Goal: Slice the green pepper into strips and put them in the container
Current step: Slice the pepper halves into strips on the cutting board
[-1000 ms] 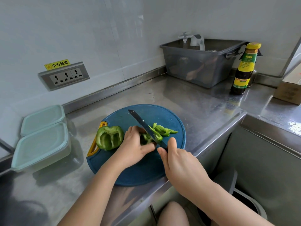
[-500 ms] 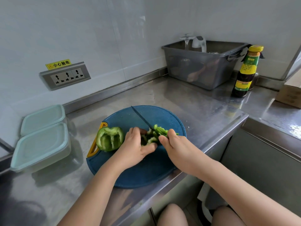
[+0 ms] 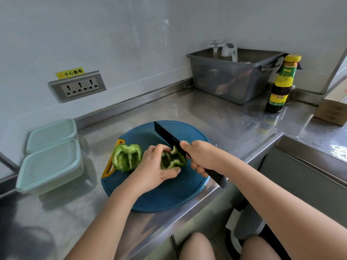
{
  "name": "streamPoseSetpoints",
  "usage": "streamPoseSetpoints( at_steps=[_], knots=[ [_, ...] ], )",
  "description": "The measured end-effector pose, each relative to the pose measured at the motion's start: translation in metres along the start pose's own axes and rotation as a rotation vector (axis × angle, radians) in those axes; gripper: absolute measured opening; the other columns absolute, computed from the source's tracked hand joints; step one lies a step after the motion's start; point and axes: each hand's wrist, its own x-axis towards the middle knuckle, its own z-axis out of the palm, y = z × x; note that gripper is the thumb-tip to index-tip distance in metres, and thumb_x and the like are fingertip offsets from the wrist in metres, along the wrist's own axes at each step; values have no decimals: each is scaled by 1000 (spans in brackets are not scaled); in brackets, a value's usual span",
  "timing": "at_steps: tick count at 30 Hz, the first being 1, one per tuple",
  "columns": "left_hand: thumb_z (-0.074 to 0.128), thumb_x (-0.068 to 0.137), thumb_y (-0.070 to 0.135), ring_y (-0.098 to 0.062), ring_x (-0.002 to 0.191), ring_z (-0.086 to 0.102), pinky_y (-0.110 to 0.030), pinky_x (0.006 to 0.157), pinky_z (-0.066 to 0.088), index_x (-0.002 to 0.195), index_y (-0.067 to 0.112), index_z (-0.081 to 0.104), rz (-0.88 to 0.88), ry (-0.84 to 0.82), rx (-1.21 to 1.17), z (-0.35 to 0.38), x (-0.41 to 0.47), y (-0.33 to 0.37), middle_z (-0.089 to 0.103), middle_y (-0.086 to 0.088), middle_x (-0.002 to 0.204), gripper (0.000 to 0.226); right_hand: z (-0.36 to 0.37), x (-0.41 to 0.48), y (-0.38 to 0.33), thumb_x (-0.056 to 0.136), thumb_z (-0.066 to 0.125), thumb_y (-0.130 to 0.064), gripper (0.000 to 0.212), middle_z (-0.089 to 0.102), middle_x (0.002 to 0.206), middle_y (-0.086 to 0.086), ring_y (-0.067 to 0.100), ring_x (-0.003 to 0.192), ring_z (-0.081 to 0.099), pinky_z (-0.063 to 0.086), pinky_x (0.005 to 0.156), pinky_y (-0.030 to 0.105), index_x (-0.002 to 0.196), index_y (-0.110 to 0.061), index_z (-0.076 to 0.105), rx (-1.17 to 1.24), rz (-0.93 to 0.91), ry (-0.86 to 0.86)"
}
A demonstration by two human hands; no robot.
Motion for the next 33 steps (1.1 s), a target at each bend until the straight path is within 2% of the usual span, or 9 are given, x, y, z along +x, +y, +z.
streamPoseSetpoints(
  at_steps=[3, 7, 11, 16, 18, 22, 26, 30, 33],
  knots=[
    [69, 76, 49, -16, 110, 40, -26, 91, 34, 124, 28, 41, -21, 68, 57, 1, 0, -1, 39, 1, 113, 59, -5, -16, 11, 101, 29, -36, 31, 46, 64, 10, 23, 46, 38, 39, 46, 27, 83, -14, 42, -38, -65, 40],
    [72, 73, 50, -14, 105, 44, -22, 84, 33, 123, 18, 44, -67, 128, 69, 5, 2, -2, 38, 3, 110, 66, 7, -43, 29, 96, 31, -50, 44, 43, 68, 6, 22, 59, 38, 35, 58, 33, 74, -13, 34, -41, -212, 258],
    [75, 72, 45, -11, 100, 41, -20, 81, 31, 122, 12, 46, -97, 161, 71, 5, 4, 1, 36, 3, 107, 67, 27, -67, 36, 96, 31, -48, 39, 41, 61, 2, 22, 60, 37, 34, 60, 36, 74, -15, 29, -91, -313, 309],
    [64, 57, 60, -26, 91, 60, -24, 62, 37, 85, 10, 56, -128, 103, 95, 6, 13, -6, 57, 0, 84, 57, 48, -76, 39, 96, 21, -50, 35, 37, 58, -1, 32, 64, 43, 35, 60, 40, 79, -19, 23, -262, -398, 379],
    [65, 53, 65, -20, 83, 60, -23, 59, 36, 86, 12, 58, -147, 100, 102, 9, 18, -15, 61, -5, 84, 62, 53, -76, 42, 96, 17, -50, 34, 37, 59, -3, 31, 64, 44, 35, 59, 39, 83, -19, 21, -337, -404, 419],
    [65, 54, 64, -14, 76, 54, -22, 58, 34, 83, 13, 53, -123, 88, 113, 10, 21, -18, 61, -8, 83, 60, 57, -76, 44, 96, 15, -50, 33, 39, 59, -2, 30, 64, 49, 38, 61, 39, 86, -19, 23, -342, -420, 427],
    [62, 54, 61, -19, 85, 57, -23, 61, 35, 85, 15, 54, -97, 77, 154, 8, 19, -13, 60, -3, 87, 56, 57, -77, 43, 96, 15, -50, 33, 40, 60, -2, 30, 66, 50, 36, 60, 38, 87, -19, 24, -341, -428, 427],
    [69, 65, 46, -19, 97, 49, -26, 73, 36, 75, 29, 50, -71, 75, 165, 4, 12, -1, 53, 0, 99, 28, 58, -77, 43, 95, 14, -50, 33, 39, 60, -3, 32, 67, 50, 35, 59, 37, 88, -19, 24, -331, -434, 423],
    [60, 59, 58, -18, 94, 50, -27, 72, 40, 82, 25, 50, -56, 61, 173, 3, 12, -1, 54, 2, 95, 42, 60, -79, 41, 93, 10, -52, 34, 37, 59, -4, 29, 65, 48, 37, 60, 38, 89, -20, 22, -327, -449, 426]
  ],
)
